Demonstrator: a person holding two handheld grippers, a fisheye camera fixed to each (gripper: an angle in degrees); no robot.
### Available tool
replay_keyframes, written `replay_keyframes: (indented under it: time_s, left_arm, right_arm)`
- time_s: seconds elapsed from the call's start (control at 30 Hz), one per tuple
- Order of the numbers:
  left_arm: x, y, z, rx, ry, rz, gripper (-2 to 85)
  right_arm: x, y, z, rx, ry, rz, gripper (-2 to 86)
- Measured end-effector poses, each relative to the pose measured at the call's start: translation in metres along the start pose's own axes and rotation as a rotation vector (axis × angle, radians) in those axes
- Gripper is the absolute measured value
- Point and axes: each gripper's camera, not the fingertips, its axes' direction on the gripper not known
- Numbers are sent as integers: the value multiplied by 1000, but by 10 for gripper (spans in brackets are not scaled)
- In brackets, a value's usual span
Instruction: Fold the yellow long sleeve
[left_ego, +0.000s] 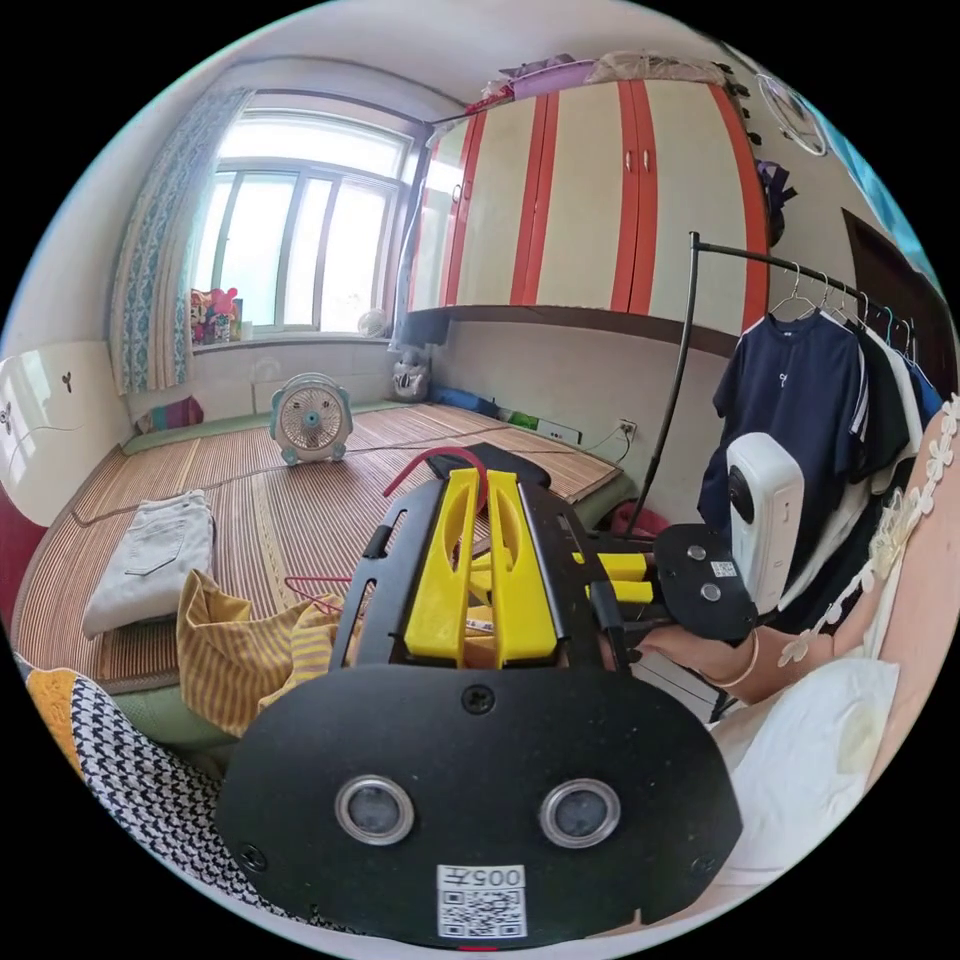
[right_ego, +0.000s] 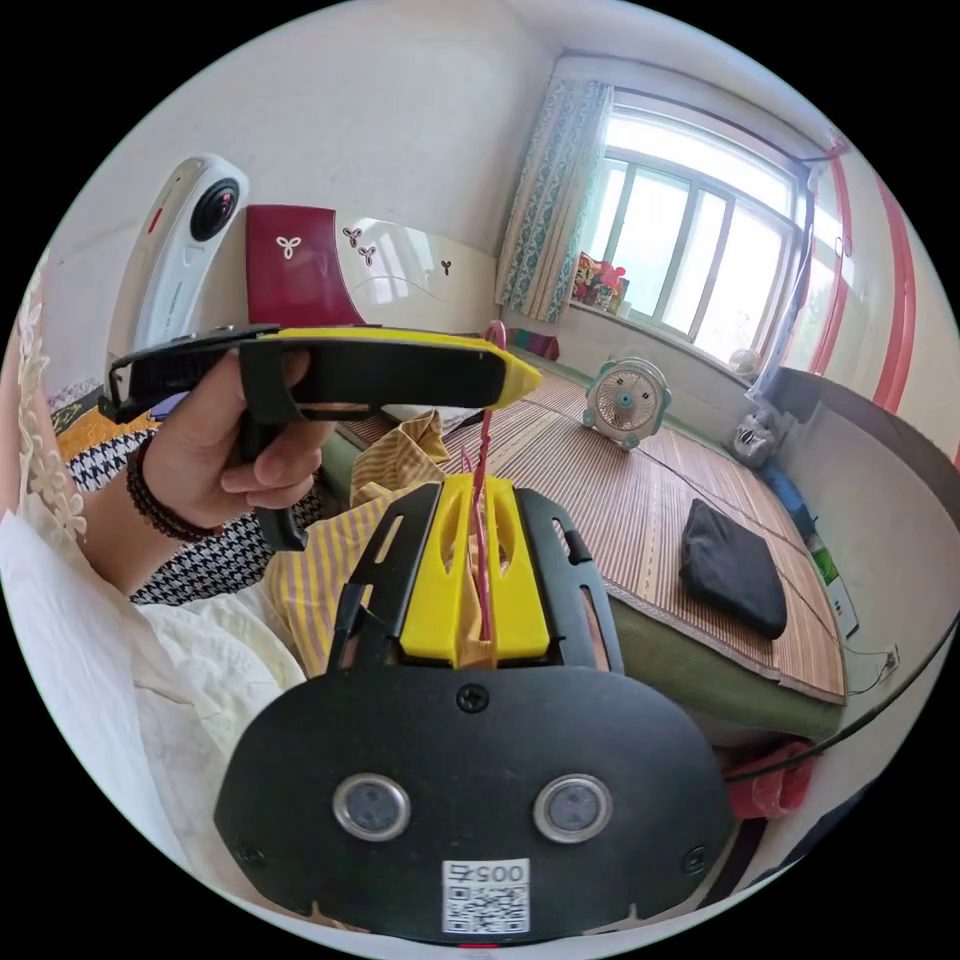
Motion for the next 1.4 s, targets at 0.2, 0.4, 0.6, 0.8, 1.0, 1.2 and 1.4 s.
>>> replay_keyframes:
  time_s: [0.2,0.4,0.6,0.8,1.0,1.2,1.4]
  left_arm:
    - [-23,-14,-11,29,-19,-61,12]
    - [-50,-32,-20,61,-124,-98,11]
    - [-103,-51,-31,97,-201,-181,10]
    - [-166,-71,-38,71,-376,-224,9]
    - [-251,-101,-47,27,-468,-281,8]
    - [-336,-151,-48,0,-588,-283,8]
    - [-424,-193,-14,-84,-756,-281,6]
  right_arm:
    - [-5,-3,29,-114,-26,-3,22]
    - [-15,-6,53,-191,-97,-4,29]
    - [-32,-17,72,-224,-164,-40,41]
    - [-48,-39,87,-199,-264,-49,99]
    - [-60,-57,115,-242,-322,-75,113]
    - [-61,-70,150,-331,-361,-49,88]
    - [-54,-76,186,-414,-394,-23,40]
